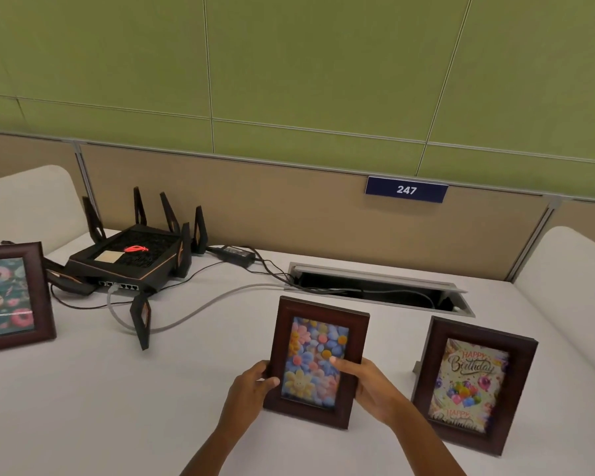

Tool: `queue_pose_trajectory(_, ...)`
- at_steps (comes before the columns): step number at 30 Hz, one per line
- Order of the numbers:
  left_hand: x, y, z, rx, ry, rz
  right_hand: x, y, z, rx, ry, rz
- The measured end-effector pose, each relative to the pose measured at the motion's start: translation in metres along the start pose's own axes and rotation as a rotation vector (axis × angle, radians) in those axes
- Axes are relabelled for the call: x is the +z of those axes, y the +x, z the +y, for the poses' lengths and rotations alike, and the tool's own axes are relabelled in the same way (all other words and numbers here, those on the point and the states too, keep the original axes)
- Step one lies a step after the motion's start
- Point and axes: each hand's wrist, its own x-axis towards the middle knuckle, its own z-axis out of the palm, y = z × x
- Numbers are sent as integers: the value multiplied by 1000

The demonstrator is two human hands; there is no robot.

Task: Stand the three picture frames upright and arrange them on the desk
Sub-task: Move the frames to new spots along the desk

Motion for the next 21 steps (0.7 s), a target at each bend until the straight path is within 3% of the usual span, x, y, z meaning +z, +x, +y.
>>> queue_pose_trajectory(9,-2,0,-3,8,-19,-18,-4,1,15,10,-25,45)
queue_pose_trajectory(21,-11,46,9,-36,-60,88,4,48,-15,-38,-149,93)
